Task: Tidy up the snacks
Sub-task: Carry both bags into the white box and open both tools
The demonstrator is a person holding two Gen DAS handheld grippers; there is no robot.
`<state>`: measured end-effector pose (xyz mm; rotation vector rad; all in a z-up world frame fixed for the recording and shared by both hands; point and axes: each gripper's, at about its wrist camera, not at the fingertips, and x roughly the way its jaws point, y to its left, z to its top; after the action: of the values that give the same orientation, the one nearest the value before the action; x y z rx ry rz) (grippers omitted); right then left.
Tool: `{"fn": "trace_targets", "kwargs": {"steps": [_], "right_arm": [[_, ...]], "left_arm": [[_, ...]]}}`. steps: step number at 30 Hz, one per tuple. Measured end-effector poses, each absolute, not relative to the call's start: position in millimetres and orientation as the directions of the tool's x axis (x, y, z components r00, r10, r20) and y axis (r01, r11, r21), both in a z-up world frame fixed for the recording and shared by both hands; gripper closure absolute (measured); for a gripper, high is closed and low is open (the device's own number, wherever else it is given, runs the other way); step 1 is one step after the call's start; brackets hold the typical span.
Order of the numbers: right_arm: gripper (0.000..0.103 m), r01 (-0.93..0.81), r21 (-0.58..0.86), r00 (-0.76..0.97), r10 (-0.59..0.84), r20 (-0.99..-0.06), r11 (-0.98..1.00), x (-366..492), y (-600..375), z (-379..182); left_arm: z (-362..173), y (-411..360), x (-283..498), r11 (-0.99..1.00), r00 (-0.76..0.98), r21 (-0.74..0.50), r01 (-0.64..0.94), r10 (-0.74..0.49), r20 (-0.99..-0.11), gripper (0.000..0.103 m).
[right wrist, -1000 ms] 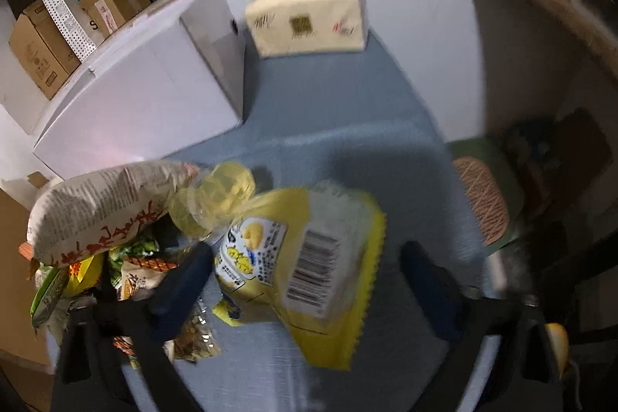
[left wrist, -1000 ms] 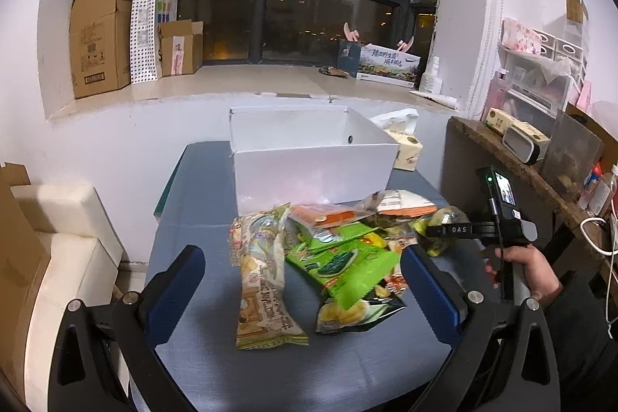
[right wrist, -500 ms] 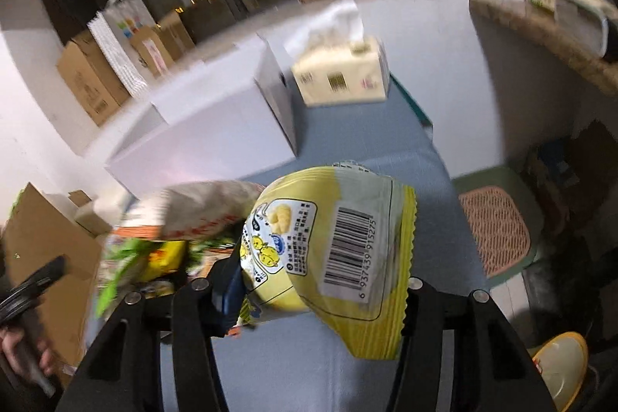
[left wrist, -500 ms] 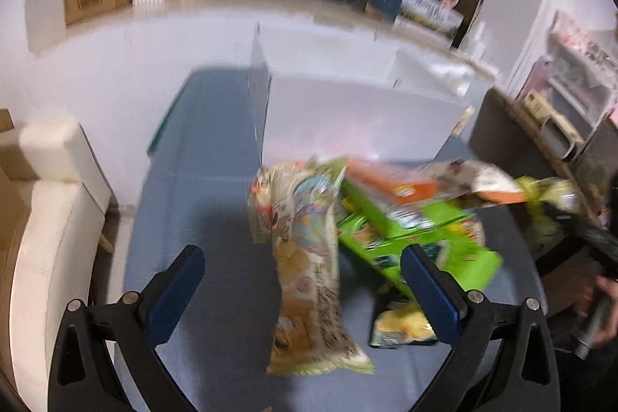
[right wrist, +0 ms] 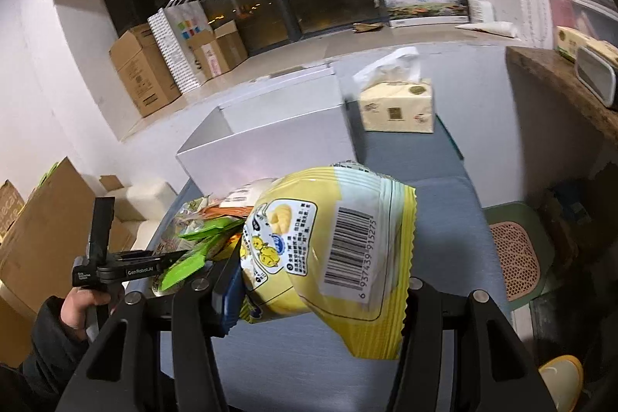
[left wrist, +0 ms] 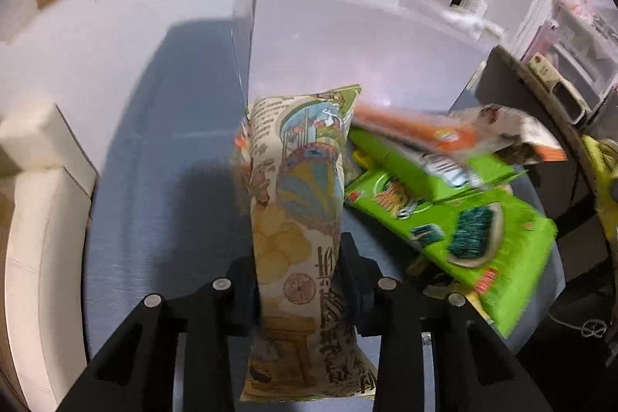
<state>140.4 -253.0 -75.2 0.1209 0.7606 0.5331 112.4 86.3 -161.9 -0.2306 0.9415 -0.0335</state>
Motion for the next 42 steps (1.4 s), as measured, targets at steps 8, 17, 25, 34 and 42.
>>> {"fn": "trace_targets", "kwargs": {"steps": [8,17,25,34,42], "right_arm": [[0.045,-0.48,0.273,0.586,0.537,-0.607,0.833,171,-214,-58],[0.045,-0.509,0.235,0.579,0.531,-0.618,0.828,277,-149,-28],[0.043,-0.478,0.256,0.527,0.507,-0.681,0.84,369,-114,-44],[0.0,-0.435,0.344,0.523,0.545,-0.656,0.832,389,-127,-50],[0.0,-0.523,0.301,0.59,0.594,-0.547,0.797,325,-143,-17]], "left_arm": [[-88,93,102,0.962,0.741,-0.271,-0.012,-0.174,-0.649,0.064],[-21,105,224,0.974,0.773,-0.226,0.006,-0.148,-0.617,0.064],[-32,106,317,0.983,0.724,-0.179,-0.035,-0.099,-0.683,0.06],[-47,121,317,0.983,0.73,-0.166,-0.083,-0.054,-0.681,0.0],[-26,122,244,0.965,0.822,-0.257,-0.042,-0.113,-0.558,0.0]]}}
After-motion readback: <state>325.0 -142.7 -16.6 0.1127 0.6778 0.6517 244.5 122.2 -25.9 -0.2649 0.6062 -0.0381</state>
